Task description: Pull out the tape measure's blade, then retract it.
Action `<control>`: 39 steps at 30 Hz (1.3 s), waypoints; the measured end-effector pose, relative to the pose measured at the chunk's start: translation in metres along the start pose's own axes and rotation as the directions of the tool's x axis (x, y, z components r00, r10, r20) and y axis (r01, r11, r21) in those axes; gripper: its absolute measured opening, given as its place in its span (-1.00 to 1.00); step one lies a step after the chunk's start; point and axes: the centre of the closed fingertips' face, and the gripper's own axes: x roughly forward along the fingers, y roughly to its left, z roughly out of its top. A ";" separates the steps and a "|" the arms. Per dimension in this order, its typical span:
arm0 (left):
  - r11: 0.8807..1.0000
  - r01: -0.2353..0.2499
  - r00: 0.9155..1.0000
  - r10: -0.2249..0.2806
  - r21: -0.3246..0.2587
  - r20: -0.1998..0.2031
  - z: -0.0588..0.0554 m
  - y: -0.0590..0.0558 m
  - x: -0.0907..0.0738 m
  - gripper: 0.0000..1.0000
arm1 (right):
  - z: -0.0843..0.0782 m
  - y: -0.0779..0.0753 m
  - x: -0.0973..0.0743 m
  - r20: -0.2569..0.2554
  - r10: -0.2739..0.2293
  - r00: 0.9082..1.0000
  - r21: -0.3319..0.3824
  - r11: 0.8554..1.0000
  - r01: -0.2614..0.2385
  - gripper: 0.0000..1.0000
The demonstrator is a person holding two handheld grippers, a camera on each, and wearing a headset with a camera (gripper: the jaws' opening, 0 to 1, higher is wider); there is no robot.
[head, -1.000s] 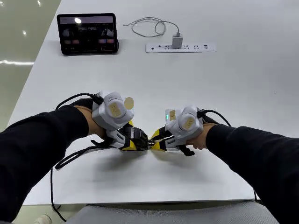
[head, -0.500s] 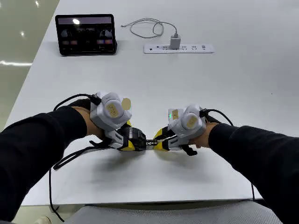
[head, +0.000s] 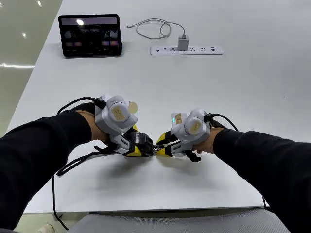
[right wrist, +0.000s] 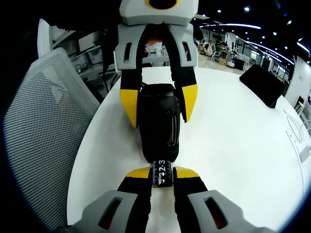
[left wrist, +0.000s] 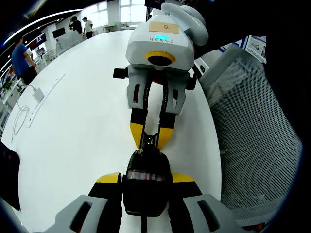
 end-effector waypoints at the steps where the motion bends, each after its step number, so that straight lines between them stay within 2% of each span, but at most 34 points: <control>1: 1.000 -0.001 1.000 0.001 0.000 0.000 0.000 0.000 0.000 -0.35 | -0.001 0.000 0.000 -0.002 -0.001 1.000 -0.001 1.000 0.001 -0.75; 13: 1.000 0.000 1.000 0.000 -0.002 0.005 -0.001 0.000 0.000 -0.35 | -0.003 0.002 -0.003 0.002 0.021 1.000 0.018 1.000 -0.021 -0.79; 39: 1.000 -0.004 1.000 0.004 -0.008 0.011 -0.002 0.002 0.001 -0.35 | -0.018 0.000 -0.017 -0.023 0.002 1.000 0.037 0.999 -0.001 -0.79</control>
